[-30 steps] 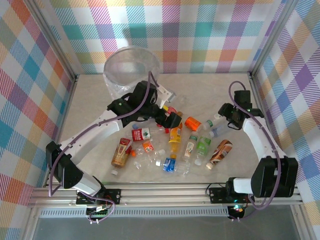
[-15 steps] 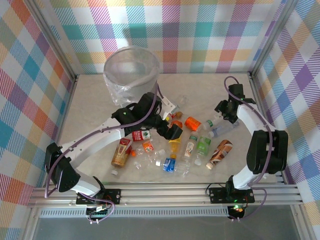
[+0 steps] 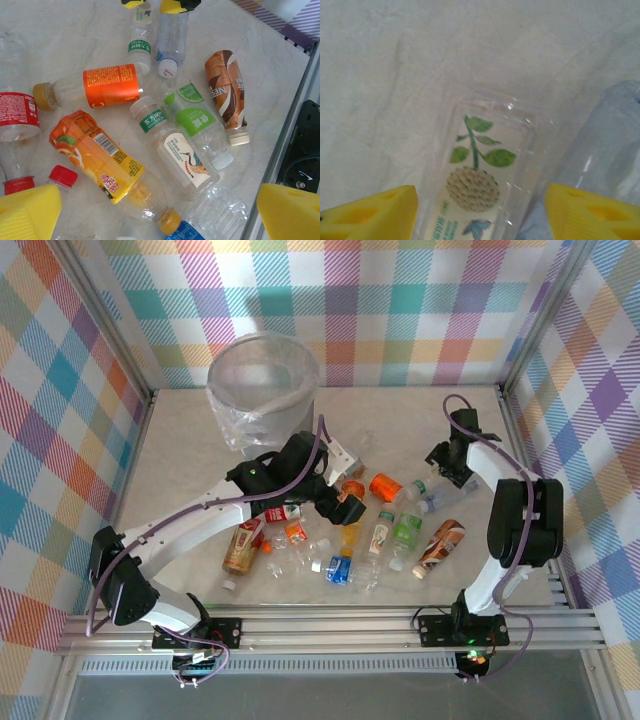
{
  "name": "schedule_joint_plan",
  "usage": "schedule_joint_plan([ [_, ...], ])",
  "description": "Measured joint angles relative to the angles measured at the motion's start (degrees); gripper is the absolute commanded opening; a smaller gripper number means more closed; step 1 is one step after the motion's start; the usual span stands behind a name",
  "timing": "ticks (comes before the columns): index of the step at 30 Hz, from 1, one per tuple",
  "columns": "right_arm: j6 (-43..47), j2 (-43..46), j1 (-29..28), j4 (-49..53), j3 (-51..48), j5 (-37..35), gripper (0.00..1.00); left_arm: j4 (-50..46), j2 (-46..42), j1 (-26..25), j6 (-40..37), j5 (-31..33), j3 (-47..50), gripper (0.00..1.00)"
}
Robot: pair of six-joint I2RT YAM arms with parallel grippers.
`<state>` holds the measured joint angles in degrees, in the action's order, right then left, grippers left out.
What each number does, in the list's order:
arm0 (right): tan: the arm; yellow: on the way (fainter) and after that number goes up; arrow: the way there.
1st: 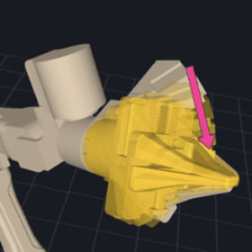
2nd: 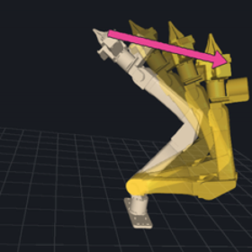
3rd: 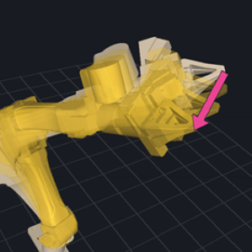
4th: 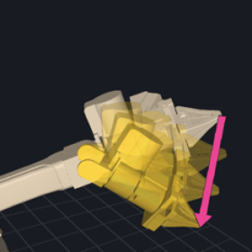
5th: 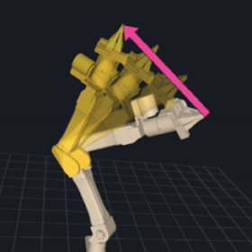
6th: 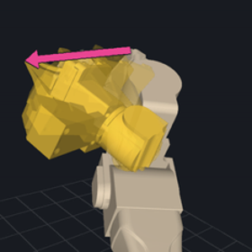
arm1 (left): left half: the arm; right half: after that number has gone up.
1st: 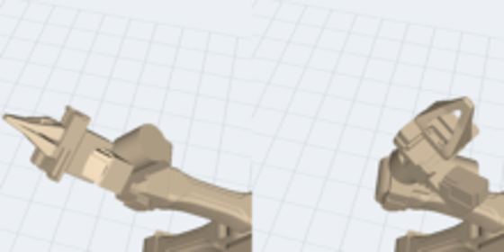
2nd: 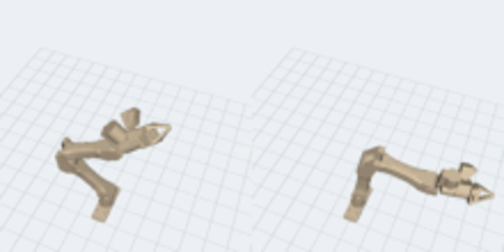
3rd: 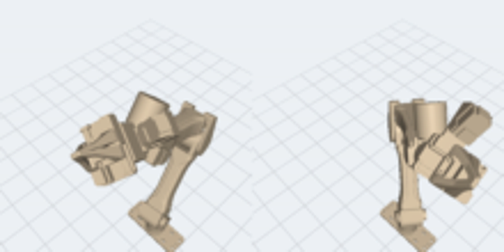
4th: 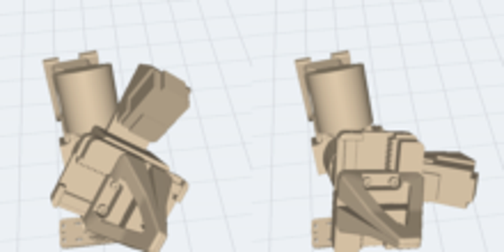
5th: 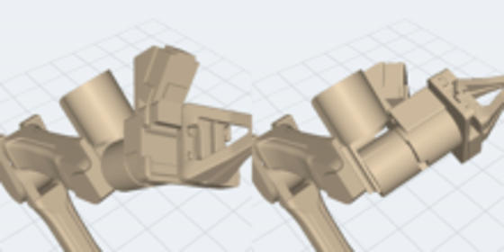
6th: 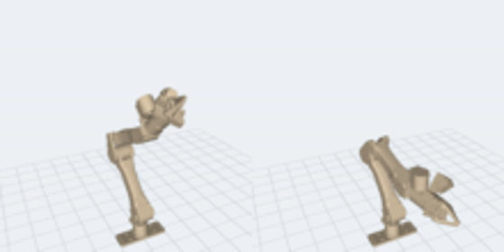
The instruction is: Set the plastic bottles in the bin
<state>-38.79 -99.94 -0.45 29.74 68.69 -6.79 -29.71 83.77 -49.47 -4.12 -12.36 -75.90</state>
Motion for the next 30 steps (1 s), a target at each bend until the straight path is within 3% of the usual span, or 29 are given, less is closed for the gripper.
schedule_joint_plan([
  [15, 0.11, -7.39, 0.0, -2.19, 4.35, 1.51, 0.69, 0.0, 0.0, -0.39, -0.09, 1.14, 0.0, 1.0],
  [25, 0.72, -9.42, 0.0, -3.69, 6.99, 1.97, 0.55, 0.0, 0.0, -0.39, -0.11, 1.14, 0.0, 1.0],
  [30, 1.66, -9.4, 0.0, -5.05, 7.21, 1.97, 0.54, -0.02, 0.0, -0.39, -0.09, 1.38, 0.0, 1.0],
])
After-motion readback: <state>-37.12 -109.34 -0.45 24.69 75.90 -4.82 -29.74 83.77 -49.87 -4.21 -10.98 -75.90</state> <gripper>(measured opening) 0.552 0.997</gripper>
